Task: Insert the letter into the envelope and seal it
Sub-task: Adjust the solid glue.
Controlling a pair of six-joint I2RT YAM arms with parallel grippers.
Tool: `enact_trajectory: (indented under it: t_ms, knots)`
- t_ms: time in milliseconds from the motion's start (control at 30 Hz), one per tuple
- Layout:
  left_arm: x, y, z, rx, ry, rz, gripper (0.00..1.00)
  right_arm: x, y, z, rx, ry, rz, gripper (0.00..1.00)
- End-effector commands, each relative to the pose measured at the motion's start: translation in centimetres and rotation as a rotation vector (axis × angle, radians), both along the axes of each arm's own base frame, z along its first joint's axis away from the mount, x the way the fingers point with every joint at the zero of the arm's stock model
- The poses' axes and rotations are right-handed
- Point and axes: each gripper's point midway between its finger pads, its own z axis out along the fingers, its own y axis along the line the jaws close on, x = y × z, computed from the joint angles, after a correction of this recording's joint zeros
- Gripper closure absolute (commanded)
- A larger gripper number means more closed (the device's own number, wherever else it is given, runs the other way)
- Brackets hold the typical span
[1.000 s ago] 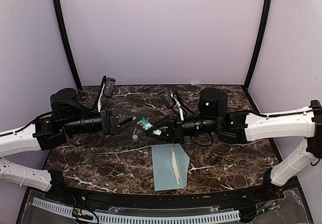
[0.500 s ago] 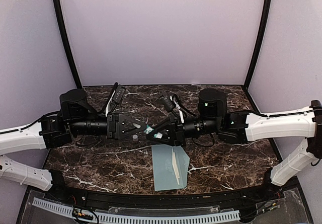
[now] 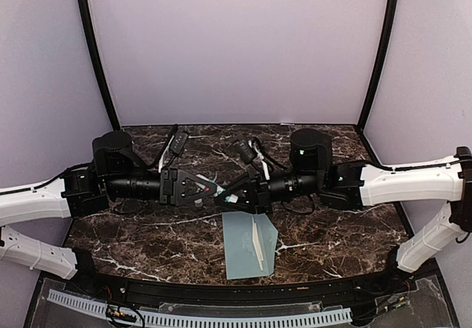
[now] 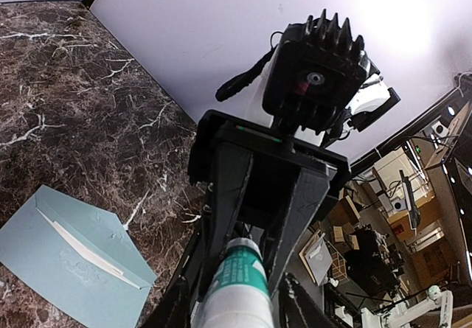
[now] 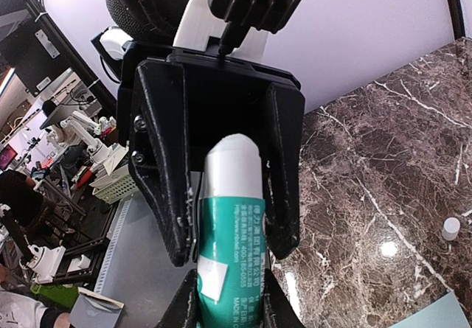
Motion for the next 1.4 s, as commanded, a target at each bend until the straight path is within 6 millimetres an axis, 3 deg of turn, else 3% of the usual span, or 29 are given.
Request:
enact_trajectory:
  t_ms: [0, 200, 433, 633, 967, 1033, 1100, 1233, 1367]
  knots:
    - [0.0, 0.0, 1.8, -0.043, -0.031, -0.008, 0.62, 0.0, 0.2, 2.0, 0.043, -0.037, 0.02, 0.91]
    - [0.0, -0.1, 1.7, -0.042, -0.026, -0.007, 0.62, 0.0, 0.3, 1.8, 0.029, -0.041, 0.027, 0.91]
    - [0.2, 0.0, 1.8, -0.048, -0.03, 0.002, 0.55, -0.1, 0.4, 1.6, 0.022, -0.035, 0.033, 0.91]
    - [0.2, 0.0, 2.0, -0.054, -0.035, 0.002, 0.63, -0.1, 0.4, 1.4, 0.019, -0.031, 0.032, 0.92]
    - [0.1, -0.1, 1.9, -0.058, -0.023, -0.004, 0.86, 0.9, 0.0, 1.6, 0.014, -0.055, -0.038, 0.91]
    - [0.1, 0.0, 2.3, -0.083, -0.029, 0.0, 0.9, 1.2, -0.4, 2.1, 0.029, -0.064, -0.066, 0.84]
    - [0.2, 0.2, 2.9, -0.118, -0.04, 0.011, 0.93, 1.7, -0.8, 2.7, 0.051, -0.065, -0.108, 0.65]
    - [0.8, 0.6, 3.8, -0.158, -0.076, 0.06, 1.0, 2.1, -1.9, 4.0, 0.128, -0.037, -0.175, 0.36]
    - [1.2, 0.8, 5.5, -0.225, -0.122, 0.087, 1.0, 2.6, -3.2, 5.0, 0.234, 0.05, -0.249, 0.29]
